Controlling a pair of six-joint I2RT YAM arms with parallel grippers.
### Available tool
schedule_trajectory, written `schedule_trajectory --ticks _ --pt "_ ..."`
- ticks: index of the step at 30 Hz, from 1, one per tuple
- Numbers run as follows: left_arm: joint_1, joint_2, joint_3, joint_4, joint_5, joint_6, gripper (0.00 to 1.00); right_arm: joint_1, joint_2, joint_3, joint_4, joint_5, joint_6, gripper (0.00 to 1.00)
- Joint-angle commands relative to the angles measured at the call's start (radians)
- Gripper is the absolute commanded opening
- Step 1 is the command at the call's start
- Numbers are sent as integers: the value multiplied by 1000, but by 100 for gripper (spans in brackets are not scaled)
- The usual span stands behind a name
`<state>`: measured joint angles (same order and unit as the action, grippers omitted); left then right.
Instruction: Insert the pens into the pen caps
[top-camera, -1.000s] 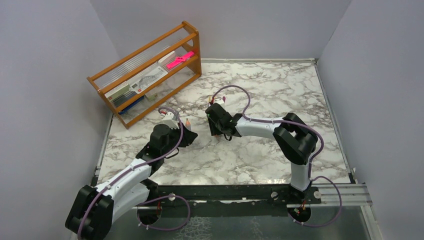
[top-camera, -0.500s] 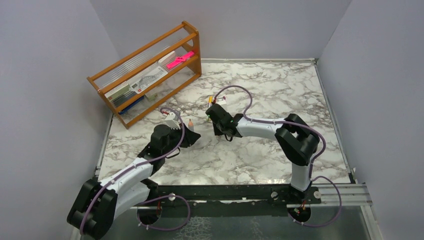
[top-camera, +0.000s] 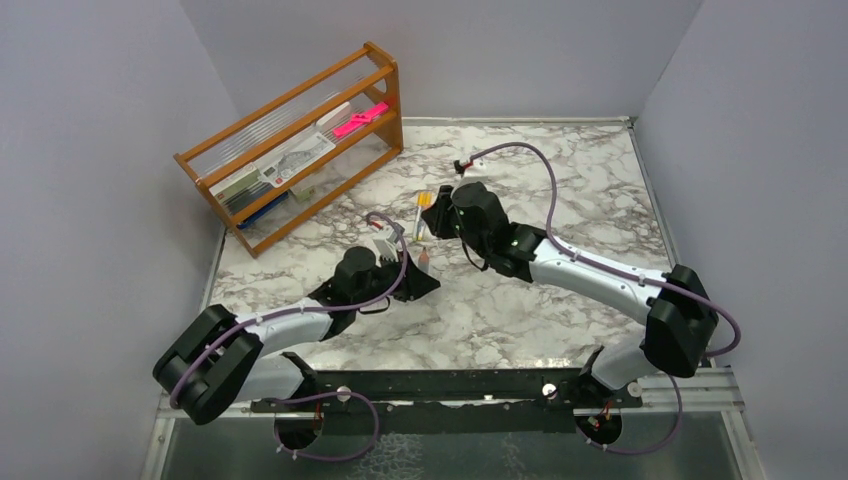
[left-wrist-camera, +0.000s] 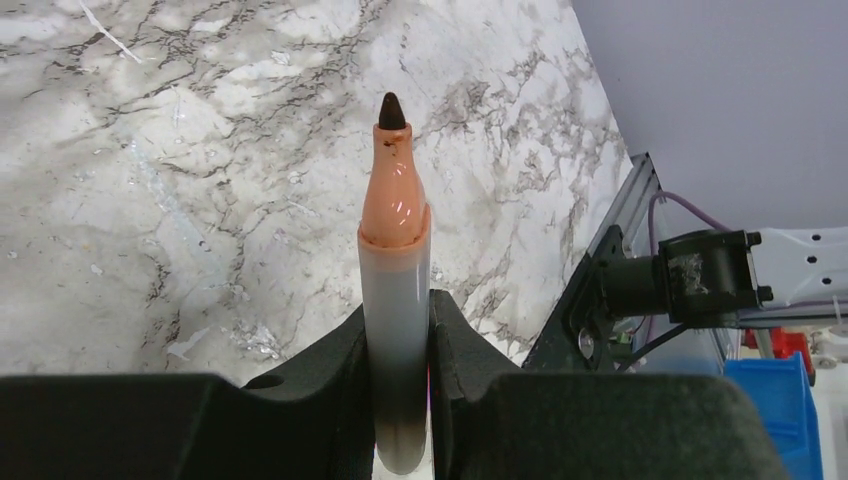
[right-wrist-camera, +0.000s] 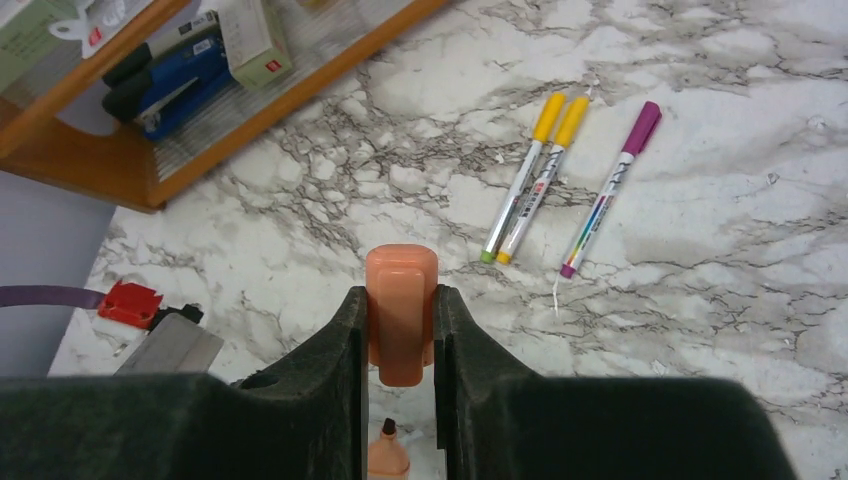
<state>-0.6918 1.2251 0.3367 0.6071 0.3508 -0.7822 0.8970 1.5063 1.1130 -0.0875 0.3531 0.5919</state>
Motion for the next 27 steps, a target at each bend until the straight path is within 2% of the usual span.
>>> schedule_trajectory --ticks 1,10,27 --pt "-4 24 42 75 -52 -9 0 6 -35 -27 47 19 15 1" --pt "-4 50 110 75 -9 4 0 6 -40 -53 55 -17 34 1" --pt "-2 55 95 75 -17 2 0 6 -26 -40 74 -64 24 1"
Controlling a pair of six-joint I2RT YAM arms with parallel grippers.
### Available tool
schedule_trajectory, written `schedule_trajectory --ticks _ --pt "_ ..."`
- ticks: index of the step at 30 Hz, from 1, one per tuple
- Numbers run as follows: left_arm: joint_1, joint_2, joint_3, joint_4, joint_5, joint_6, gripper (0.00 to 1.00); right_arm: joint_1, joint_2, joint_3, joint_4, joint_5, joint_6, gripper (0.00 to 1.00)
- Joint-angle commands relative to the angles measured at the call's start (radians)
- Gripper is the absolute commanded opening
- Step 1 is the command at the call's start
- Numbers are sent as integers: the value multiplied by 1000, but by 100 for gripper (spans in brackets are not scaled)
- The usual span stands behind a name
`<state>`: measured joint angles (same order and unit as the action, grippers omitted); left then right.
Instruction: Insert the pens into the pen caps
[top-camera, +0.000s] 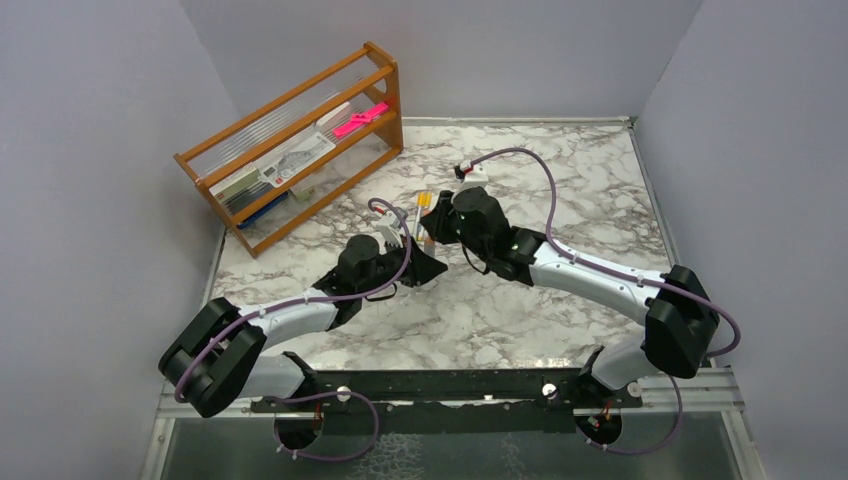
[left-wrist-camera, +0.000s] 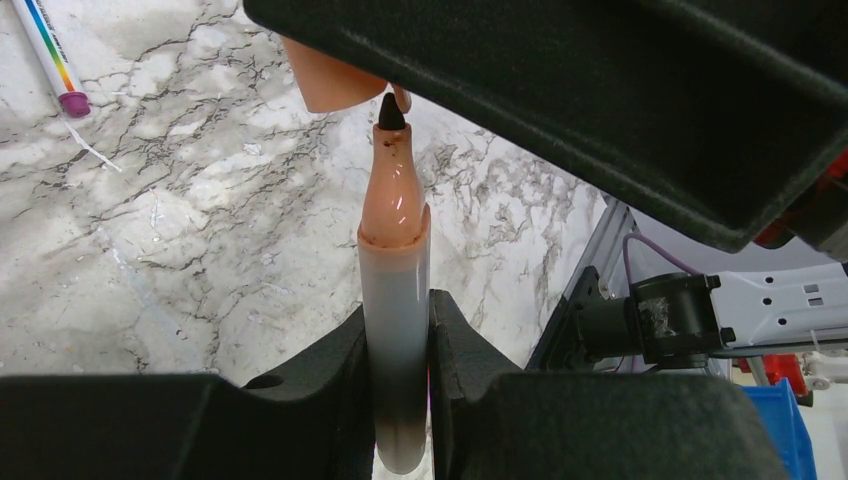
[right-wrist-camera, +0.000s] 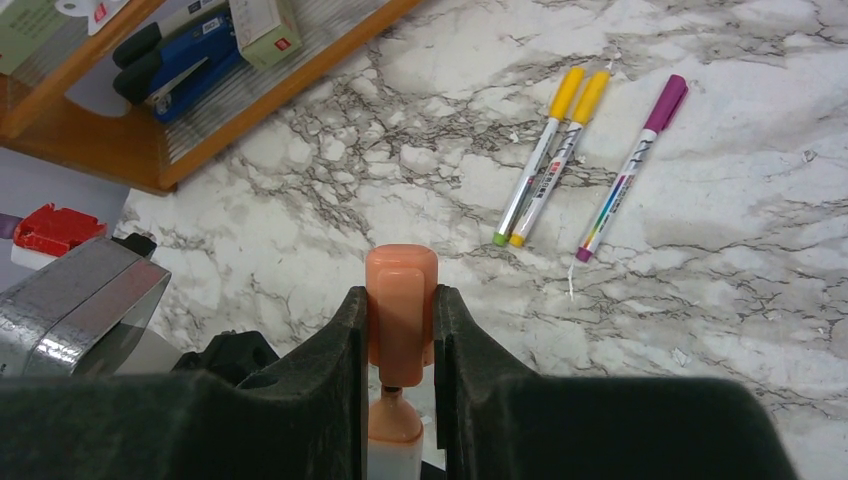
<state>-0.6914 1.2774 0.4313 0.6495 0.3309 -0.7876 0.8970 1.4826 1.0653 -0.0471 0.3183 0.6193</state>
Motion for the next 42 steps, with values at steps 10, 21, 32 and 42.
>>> schedule_trajectory --ticks 10,21,32,42 --pt "1 9 -13 32 -4 -2 0 6 -23 -16 39 -27 4 1" --pt "3 13 -29 32 -12 -2 0 6 -35 -27 40 -21 3 1" --pt "4 16 -29 32 -16 -1 0 7 -32 -31 44 -33 5 1" --pt "15 45 26 32 -28 8 0 6 -32 -58 52 -50 11 1"
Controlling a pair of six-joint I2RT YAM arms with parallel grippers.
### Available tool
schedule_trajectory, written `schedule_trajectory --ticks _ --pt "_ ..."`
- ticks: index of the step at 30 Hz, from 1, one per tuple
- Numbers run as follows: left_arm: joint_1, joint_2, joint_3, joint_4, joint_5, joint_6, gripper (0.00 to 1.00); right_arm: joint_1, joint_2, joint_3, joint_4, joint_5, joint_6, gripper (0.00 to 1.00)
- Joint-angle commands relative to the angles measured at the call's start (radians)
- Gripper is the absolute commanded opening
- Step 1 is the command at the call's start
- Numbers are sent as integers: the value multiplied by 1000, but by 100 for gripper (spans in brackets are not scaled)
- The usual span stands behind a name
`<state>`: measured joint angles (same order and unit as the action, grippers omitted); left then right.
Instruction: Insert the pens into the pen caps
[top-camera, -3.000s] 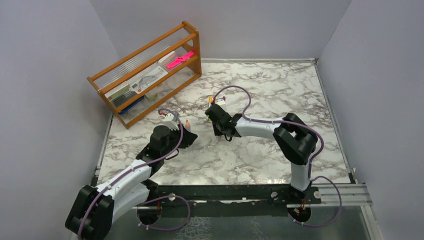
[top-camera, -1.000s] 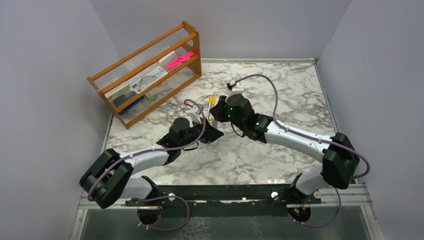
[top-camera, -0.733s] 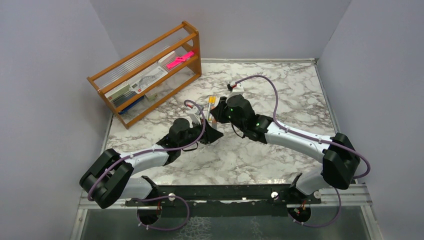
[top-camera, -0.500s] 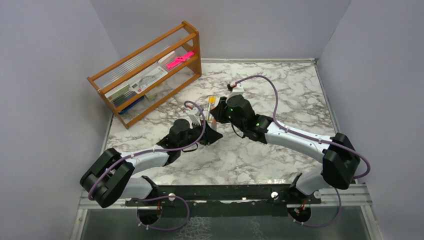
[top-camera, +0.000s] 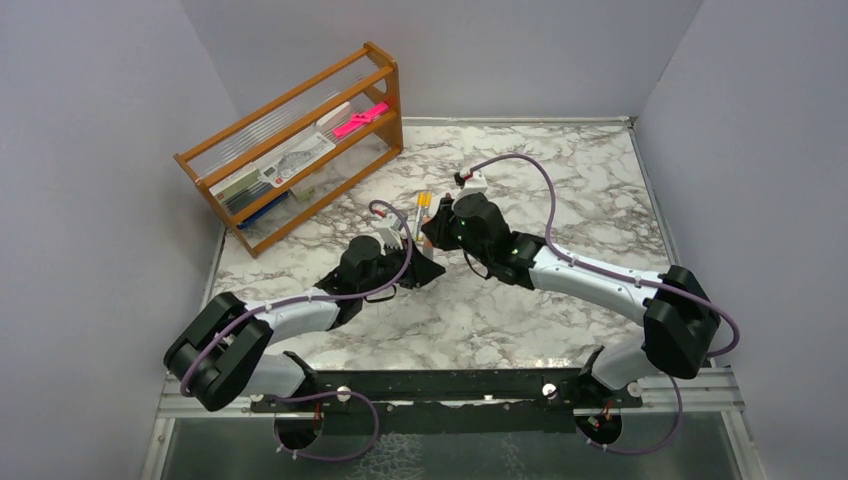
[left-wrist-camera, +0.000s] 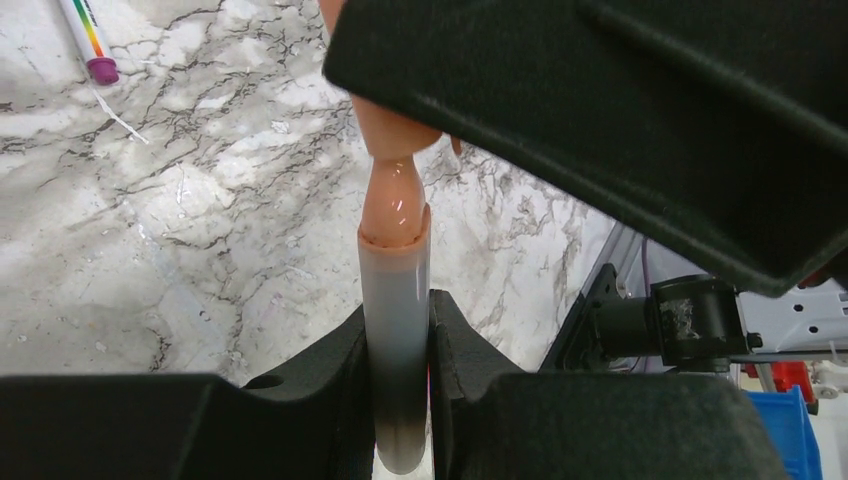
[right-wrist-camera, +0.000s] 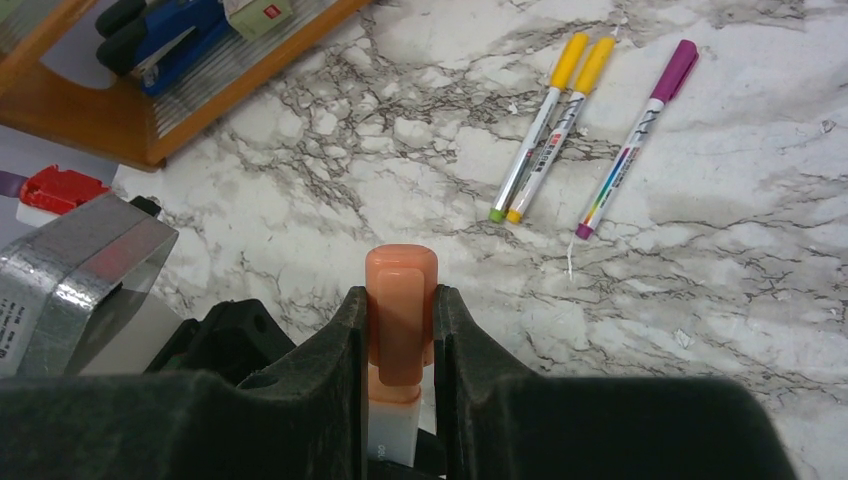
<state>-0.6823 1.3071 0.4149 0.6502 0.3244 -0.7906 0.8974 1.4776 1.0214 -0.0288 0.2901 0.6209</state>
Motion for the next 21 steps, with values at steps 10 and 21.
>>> schedule_trajectory --ticks 10,21 --pt "11 80 100 43 -16 2 0 6 -25 -23 40 -35 3 1" --pt "61 40 141 49 -20 -19 0 6 -36 -44 44 -24 -1 1"
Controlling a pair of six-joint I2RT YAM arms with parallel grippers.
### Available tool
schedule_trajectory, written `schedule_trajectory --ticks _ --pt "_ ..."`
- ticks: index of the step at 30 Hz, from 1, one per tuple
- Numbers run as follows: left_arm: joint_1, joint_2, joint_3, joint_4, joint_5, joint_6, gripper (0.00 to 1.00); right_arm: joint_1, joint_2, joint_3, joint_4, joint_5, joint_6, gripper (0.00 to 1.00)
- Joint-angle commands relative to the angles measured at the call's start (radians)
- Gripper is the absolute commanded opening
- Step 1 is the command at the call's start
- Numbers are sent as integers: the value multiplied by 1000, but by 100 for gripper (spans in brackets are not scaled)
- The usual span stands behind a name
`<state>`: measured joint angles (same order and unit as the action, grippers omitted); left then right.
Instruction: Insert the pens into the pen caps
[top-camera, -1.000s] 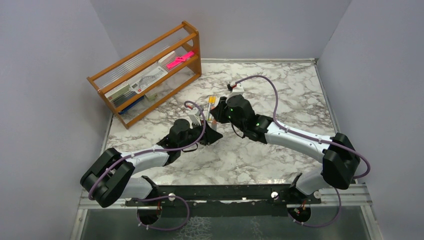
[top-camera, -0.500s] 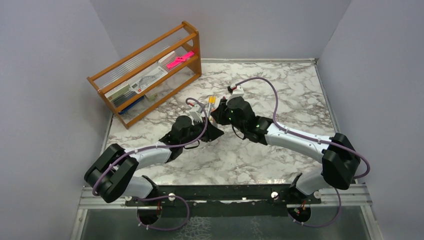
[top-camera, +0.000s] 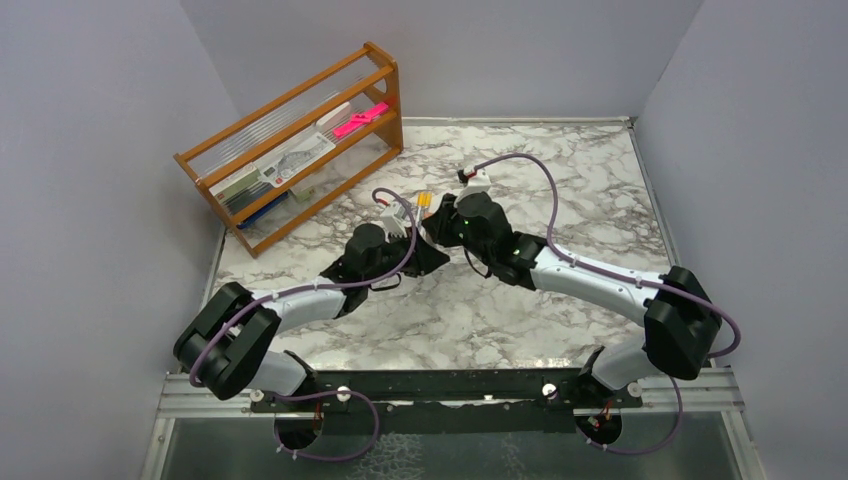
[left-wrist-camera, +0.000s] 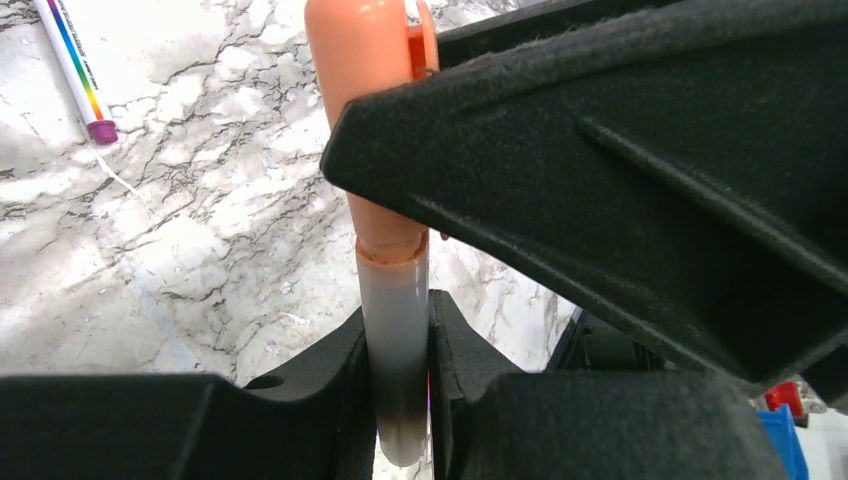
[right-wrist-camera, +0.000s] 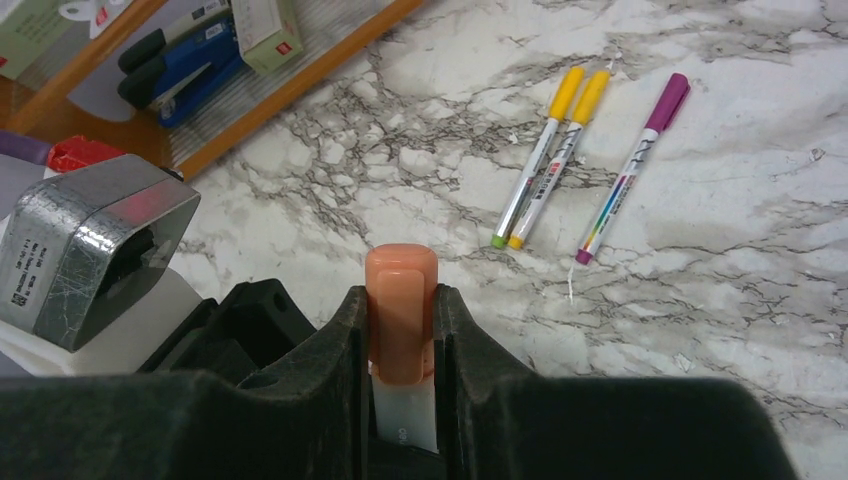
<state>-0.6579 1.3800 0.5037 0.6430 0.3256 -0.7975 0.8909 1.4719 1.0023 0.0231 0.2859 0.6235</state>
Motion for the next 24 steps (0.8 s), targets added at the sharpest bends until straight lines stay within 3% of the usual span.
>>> schedule_trajectory --ticks 1,24 --pt "45 -38 53 56 -19 -13 0 13 -32 -25 -7 -22 -5 1" --pt "77 -4 146 49 -16 120 0 14 -111 4 38 -174 -87 1"
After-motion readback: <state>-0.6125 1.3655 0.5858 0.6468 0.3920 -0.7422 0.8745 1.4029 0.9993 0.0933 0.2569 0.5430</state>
